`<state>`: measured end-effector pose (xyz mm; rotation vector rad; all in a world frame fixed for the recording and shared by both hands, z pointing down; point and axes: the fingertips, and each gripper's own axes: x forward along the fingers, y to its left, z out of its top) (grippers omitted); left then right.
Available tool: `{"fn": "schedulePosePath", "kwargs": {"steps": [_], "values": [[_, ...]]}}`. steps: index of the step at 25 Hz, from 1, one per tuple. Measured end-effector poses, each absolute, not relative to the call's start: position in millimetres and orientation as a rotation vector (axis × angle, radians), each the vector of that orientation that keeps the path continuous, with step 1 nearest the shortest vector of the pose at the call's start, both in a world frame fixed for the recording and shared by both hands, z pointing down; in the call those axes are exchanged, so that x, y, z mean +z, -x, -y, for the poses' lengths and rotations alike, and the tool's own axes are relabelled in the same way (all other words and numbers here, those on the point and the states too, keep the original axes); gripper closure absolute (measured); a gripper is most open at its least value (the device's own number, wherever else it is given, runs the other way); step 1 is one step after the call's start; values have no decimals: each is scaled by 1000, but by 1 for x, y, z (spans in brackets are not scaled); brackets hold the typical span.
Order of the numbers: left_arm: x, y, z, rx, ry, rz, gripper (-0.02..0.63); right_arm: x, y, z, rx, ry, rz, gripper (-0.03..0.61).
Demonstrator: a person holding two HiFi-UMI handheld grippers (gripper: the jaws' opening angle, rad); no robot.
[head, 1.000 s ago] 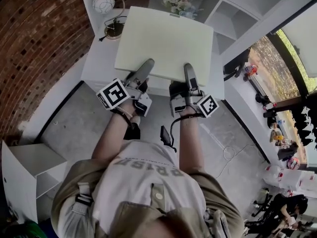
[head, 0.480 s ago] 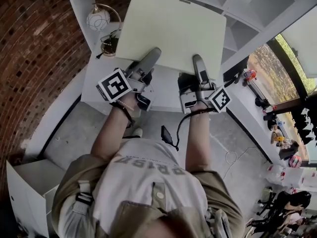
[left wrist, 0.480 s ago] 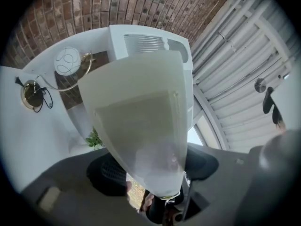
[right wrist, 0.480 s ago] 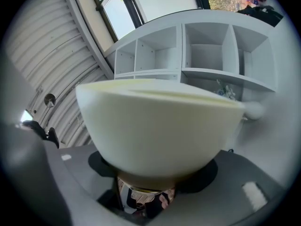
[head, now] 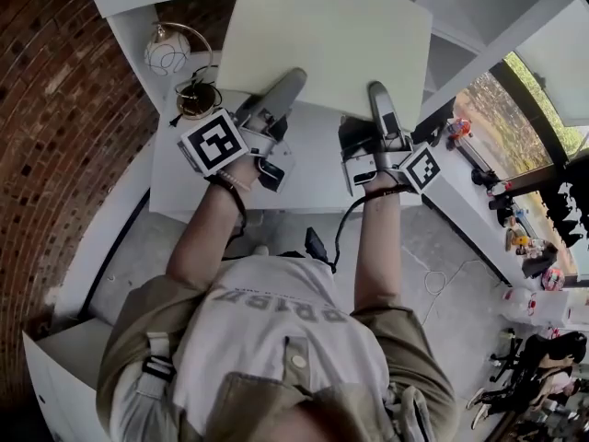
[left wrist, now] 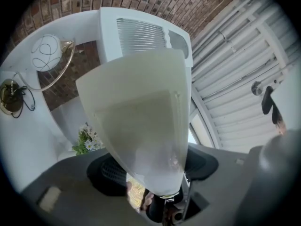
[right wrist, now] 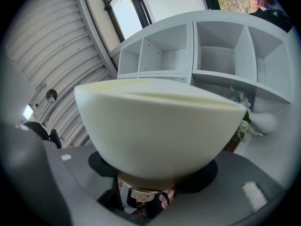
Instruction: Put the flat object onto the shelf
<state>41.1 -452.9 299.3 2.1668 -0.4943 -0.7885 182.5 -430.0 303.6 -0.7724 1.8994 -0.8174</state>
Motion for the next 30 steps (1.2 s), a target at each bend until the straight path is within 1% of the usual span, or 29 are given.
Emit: {"fn": "schedulePosePath", "kwargs": {"steps": [14,21,30], "values": [[278,-47,509,-829,-2155,554,265,283,-190,491,-868,746,-1895,261],[270,-52,533,-859,-2108,609,261,277,-197,519,-948,758,-1886,261],[278,-65,551,-842,-2090,651,248,289,-211,542,-1065,817,-1777,261]]}}
